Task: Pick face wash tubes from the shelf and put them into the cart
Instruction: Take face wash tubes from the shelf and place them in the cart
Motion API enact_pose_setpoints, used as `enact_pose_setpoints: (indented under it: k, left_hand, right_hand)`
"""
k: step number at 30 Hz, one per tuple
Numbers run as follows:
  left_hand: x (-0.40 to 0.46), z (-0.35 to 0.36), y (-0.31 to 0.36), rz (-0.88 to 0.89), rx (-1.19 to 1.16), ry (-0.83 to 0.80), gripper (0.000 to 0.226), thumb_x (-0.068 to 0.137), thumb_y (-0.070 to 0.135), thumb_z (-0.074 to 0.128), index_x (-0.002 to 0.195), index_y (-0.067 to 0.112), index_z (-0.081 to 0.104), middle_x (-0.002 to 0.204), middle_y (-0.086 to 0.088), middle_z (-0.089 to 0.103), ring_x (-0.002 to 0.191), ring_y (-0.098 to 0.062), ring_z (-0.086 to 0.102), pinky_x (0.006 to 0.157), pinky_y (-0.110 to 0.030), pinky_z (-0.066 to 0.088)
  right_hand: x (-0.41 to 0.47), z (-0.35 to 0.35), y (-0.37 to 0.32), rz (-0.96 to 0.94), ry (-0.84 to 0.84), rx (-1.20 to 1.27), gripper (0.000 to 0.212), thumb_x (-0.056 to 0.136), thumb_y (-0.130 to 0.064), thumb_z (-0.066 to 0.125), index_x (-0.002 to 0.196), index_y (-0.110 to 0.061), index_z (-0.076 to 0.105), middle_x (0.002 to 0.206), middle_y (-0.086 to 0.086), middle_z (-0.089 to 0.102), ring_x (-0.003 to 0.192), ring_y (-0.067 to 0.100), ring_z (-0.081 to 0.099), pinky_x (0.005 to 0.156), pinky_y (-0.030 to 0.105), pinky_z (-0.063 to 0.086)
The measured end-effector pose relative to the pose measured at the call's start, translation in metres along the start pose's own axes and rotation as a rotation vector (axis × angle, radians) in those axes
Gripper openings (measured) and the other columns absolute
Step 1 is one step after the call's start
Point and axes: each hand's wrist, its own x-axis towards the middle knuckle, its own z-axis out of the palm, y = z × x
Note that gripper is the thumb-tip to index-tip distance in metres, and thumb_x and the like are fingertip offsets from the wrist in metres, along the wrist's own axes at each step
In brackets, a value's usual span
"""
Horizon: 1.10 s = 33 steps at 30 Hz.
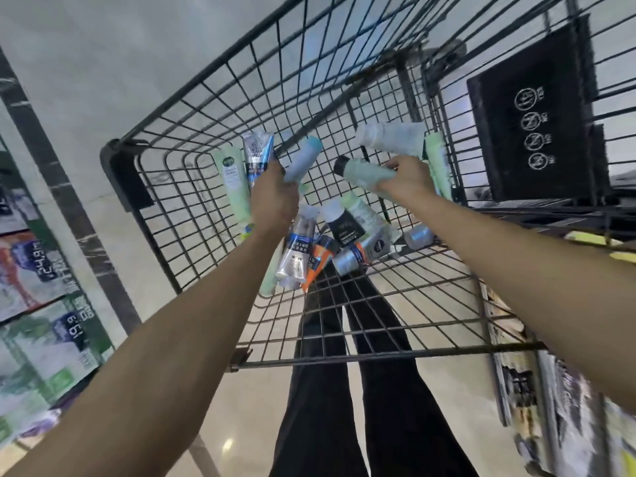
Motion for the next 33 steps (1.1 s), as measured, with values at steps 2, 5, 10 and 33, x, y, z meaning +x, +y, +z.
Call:
enact_pose_setpoints:
  k: [2,5,10,33]
  left_hand:
    - [-0.006,-0.017,0.010,0.012,-0.145,-0.011,0.014,0.092,0.023,0.064,0.101,0.013,0.068,0.090,-0.006,0.072,0.082,-0.025,0.068,0.073,-0.042,0.059]
    - [-0.023,-0.050,0.031,0.038,-0.369,-0.043,0.012,0.090,0.022,0.073,0.082,0.025,0.065,0.075,0.006,0.065,0.064,-0.010,0.058,0.061,-0.029,0.050]
    - [-0.077,-0.110,0.050,0.094,-0.627,-0.137,0.005,0.084,0.018,0.077,0.085,0.019,0.073,0.075,-0.001,0.068,0.060,-0.016,0.052,0.059,-0.035,0.043]
    - [-0.329,-0.291,0.124,0.321,-1.209,-0.505,0.037,0.094,0.032,0.070,0.117,0.003,0.068,0.110,-0.017,0.070,0.087,-0.027,0.069,0.074,-0.038,0.059]
  right_hand:
    - [-0.013,-0.014,0.003,0.008,0.005,0.078,0.053,0.074,-0.024,0.090,0.123,-0.016,0.071,0.119,0.003,0.072,0.101,0.019,0.066,0.085,0.030,0.054]
    - [-0.040,-0.040,0.007,0.025,-0.007,0.204,0.057,0.078,-0.022,0.089,0.131,-0.016,0.068,0.127,0.003,0.070,0.104,0.019,0.065,0.084,0.029,0.054]
    - [-0.106,-0.090,0.006,-0.027,-0.002,0.324,0.056,0.083,-0.014,0.085,0.136,-0.015,0.066,0.137,0.004,0.064,0.107,0.016,0.058,0.087,0.024,0.046]
    - [-0.477,-0.158,0.021,-0.270,0.486,1.325,0.040,0.078,-0.003,0.084,0.114,-0.005,0.068,0.112,0.013,0.076,0.106,0.030,0.072,0.093,0.045,0.060]
